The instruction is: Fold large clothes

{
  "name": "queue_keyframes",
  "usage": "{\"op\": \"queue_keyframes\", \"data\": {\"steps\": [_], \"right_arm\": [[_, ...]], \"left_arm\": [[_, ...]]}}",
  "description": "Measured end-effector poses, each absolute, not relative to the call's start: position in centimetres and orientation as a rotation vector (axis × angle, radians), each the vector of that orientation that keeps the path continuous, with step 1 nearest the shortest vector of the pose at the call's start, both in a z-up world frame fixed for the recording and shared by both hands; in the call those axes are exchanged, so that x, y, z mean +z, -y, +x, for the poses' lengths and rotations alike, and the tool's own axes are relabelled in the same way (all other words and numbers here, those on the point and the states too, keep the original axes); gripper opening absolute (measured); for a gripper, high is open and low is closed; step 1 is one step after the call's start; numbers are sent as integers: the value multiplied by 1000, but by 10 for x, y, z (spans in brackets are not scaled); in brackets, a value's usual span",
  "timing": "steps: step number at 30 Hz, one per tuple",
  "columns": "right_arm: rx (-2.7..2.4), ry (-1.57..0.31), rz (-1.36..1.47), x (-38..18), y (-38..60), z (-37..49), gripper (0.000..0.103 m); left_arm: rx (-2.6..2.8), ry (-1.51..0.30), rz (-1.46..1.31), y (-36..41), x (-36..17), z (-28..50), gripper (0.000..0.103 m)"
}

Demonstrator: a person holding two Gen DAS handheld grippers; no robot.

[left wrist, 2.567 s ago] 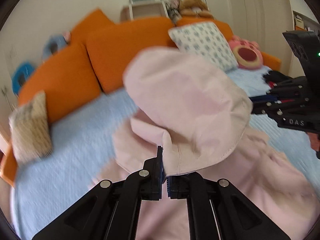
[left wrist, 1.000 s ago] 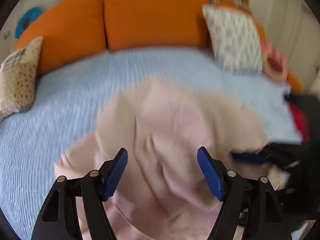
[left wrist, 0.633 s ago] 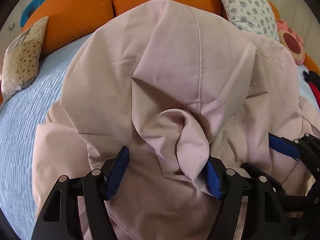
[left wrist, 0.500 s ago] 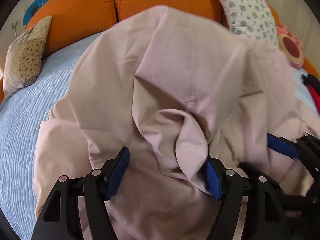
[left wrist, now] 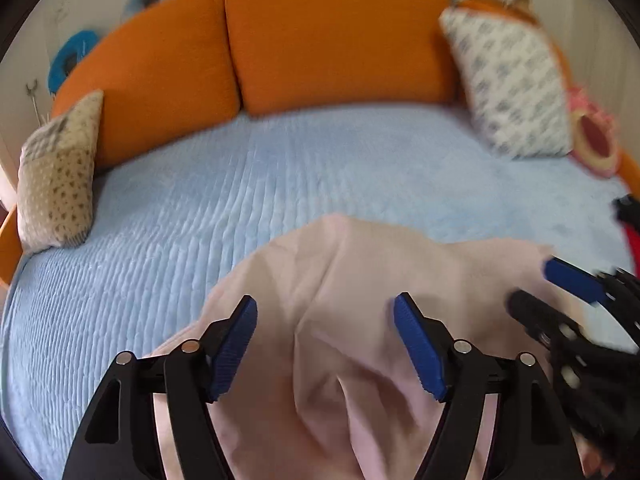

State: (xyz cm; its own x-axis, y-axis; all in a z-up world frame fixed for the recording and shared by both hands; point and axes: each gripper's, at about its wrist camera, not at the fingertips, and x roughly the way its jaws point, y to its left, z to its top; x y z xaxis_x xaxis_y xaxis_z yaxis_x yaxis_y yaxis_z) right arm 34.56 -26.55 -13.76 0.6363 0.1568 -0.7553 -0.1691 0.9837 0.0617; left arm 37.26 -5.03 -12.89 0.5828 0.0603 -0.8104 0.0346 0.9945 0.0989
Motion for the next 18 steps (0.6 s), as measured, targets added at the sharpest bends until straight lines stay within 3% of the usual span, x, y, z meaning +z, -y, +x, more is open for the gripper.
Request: {"op": "queue_keyframes", "data": {"steps": [6, 9, 13, 18], "right_arm": [[49, -962, -106, -192, 283, 369, 47], [26, -980, -55, -212, 305, 365, 48], [-20, -990, -64, -232, 307, 357, 48], [39, -950, -32, -204, 298, 333, 49]], "left_arm": [[54, -1152, 124, 26, -193, 361, 64], [30, -1190, 59, 2, -208, 336, 64], [11, -1174, 19, -7, -216, 318, 64], [-12, -1103, -4, -5, -194, 297, 62]]}}
